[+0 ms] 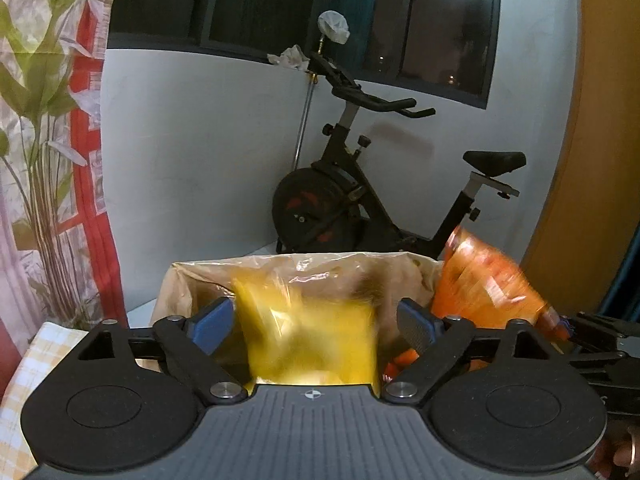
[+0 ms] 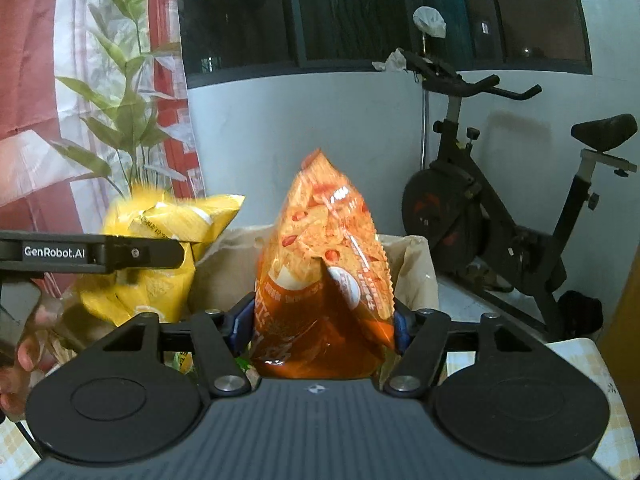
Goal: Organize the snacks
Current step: 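Open both tools to drop the yellow and orange bags inside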
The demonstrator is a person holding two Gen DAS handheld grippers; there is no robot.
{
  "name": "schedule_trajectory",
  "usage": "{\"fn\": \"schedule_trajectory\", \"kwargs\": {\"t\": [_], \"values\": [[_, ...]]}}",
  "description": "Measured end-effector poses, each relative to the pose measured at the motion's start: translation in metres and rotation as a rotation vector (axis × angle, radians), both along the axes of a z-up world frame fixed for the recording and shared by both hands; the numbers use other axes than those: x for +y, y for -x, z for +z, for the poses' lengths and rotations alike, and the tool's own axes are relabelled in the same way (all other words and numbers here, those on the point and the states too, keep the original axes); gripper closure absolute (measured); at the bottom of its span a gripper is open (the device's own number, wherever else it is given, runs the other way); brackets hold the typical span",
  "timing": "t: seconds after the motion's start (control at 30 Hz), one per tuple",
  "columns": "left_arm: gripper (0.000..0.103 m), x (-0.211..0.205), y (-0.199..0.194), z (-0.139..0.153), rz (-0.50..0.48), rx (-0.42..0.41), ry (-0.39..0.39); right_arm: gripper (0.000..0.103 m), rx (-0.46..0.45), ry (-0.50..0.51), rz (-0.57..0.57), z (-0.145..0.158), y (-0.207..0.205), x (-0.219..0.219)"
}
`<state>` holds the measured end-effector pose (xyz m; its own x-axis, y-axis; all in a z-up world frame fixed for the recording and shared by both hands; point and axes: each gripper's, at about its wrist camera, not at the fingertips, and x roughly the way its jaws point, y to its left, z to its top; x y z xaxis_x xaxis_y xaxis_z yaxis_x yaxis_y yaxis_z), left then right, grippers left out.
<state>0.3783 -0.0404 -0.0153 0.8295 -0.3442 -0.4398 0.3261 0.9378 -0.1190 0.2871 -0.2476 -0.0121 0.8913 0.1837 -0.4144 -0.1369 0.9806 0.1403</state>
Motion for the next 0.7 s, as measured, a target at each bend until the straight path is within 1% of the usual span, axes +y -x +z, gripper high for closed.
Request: {"fn": "schedule_trajectory", "kwargs": {"t": [0.07, 0.17, 0.37, 0.57, 0.7], "values": [[0.012, 0.001, 0.001, 0.001, 0.001, 0.004, 0.001, 0.035, 0.003, 0.003, -0.004, -0.001, 0.000, 0.000], [0.012, 0.001, 0.004, 0.002, 0.000, 0.010, 0.002, 0.031, 0.006, 0.000, -0.011, 0.001, 0.001, -0.001], [0.012, 0.005, 0.019, 0.005, -0.003, 0.016, -0.004, 0.031, 0.001, 0.005, -0.020, 0.005, 0.012, 0.002], [0.012, 0.021, 0.048, 0.012, 0.011, 0.009, -0.012, 0.031, -0.007, -0.012, -0.033, 0.009, 0.034, 0.000], [0.012, 0.036, 0.071, 0.014, 0.027, 0.006, -0.009, 0.031, -0.023, 0.000, -0.038, 0.009, 0.054, 0.002]]}}
